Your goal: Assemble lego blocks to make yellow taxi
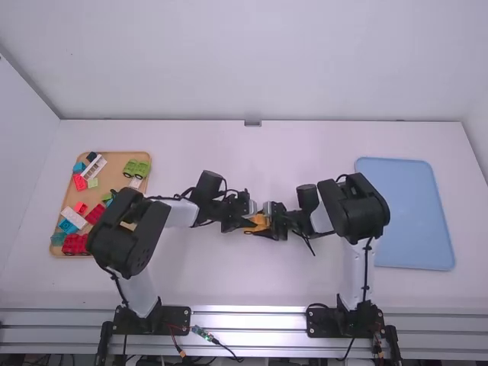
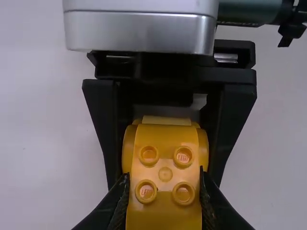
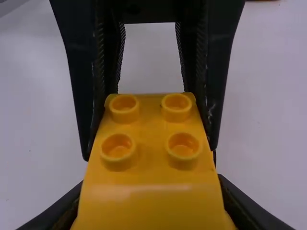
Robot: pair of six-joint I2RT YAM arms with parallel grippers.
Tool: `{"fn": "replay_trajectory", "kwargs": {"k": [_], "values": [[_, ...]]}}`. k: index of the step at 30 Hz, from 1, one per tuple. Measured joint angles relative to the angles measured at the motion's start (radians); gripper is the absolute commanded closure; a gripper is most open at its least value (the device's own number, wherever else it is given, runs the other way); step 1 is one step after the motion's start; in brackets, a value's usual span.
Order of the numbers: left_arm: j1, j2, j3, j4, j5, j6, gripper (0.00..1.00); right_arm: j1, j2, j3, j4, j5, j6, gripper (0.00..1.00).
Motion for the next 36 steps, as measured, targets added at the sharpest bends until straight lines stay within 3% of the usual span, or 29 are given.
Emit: {"fn": "replay_trajectory", "kwargs": {"k": [18, 19, 21, 27, 30, 36], "values": [[-0.034, -0.024, 0.0, -0.01, -0.08, -0.001, 0.98, -0.004, 0.0, 0.0, 0.0, -0.001, 0.0, 0.51], [-0.034, -0.024, 0.0, -0.01, -0.081, -0.001, 0.89, -0.004, 0.0, 0.0, 0.0, 0.0, 0.0, 0.51], [-0.035, -0.024, 0.0, -0.011, -0.082, 0.0, 0.83, -0.004, 0.0, 0.0, 0.0, 0.0, 0.0, 0.51], [-0.035, -0.024, 0.0, -0.008, -0.083, -0.001, 0.81, -0.004, 0.0, 0.0, 0.0, 0.0, 0.0, 0.51], [-0.035, -0.024, 0.0, -0.007, -0.084, 0.0, 0.73, -0.004, 0.0, 0.0, 0.0, 0.0, 0.0, 0.5], [-0.035, -0.024, -0.001, -0.003, -0.089, 0.0, 0.74, -0.004, 0.0, 0.0, 0.002, 0.002, 0.003, 0.5]]}}
